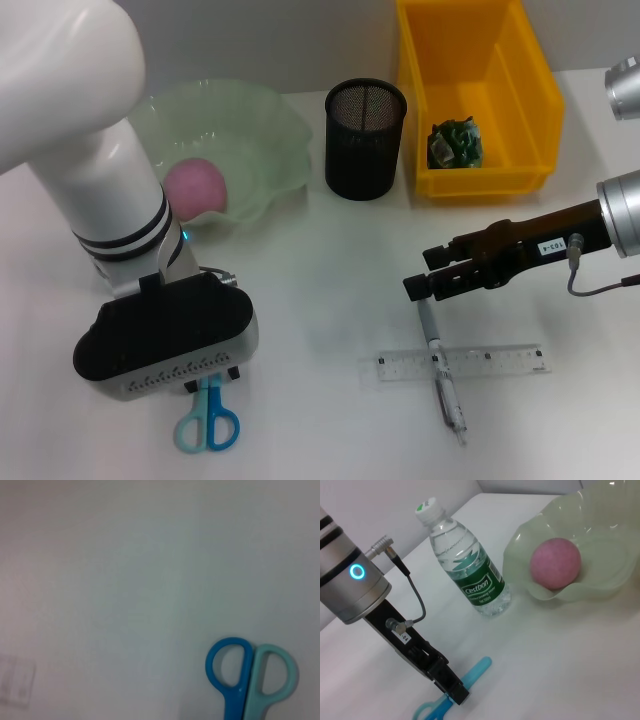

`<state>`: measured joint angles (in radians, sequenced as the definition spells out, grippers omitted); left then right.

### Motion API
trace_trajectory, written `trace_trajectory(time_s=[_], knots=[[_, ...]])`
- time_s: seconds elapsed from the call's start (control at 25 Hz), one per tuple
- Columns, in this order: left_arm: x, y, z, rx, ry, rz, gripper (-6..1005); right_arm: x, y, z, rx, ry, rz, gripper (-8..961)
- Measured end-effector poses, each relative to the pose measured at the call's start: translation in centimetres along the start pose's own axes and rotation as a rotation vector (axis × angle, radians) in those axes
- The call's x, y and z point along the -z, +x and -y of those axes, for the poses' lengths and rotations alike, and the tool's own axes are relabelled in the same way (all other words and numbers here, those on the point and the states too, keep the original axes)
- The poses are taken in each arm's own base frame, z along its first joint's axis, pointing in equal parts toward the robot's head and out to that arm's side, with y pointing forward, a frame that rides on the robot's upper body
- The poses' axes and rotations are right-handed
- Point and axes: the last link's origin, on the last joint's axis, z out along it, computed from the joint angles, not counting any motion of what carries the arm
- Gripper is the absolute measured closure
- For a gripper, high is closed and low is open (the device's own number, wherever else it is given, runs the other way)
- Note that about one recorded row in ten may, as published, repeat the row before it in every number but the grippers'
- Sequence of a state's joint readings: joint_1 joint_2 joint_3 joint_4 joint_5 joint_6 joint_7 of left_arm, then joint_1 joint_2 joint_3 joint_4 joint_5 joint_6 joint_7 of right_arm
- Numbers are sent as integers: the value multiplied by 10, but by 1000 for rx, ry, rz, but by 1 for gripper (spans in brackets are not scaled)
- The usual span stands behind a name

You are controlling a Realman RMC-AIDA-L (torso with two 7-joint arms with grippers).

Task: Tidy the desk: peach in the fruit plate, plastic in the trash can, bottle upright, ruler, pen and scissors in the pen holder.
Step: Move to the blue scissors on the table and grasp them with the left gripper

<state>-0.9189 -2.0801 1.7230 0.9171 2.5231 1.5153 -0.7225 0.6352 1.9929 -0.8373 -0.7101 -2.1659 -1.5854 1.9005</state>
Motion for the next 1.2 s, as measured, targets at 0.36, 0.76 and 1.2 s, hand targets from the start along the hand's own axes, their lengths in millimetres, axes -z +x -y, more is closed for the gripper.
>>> trace_trajectory(time_s=[0.36, 0.76, 1.2], knots=[[-1, -1, 0, 3, 2, 3, 564, 0, 0, 0, 0, 1, -1, 145], [-2, 0, -1, 4, 2, 2, 563, 0, 0, 0, 1, 1, -2, 147], [-2, 0, 0, 4, -2, 3, 573, 1, 0, 0, 9, 1, 1, 147]])
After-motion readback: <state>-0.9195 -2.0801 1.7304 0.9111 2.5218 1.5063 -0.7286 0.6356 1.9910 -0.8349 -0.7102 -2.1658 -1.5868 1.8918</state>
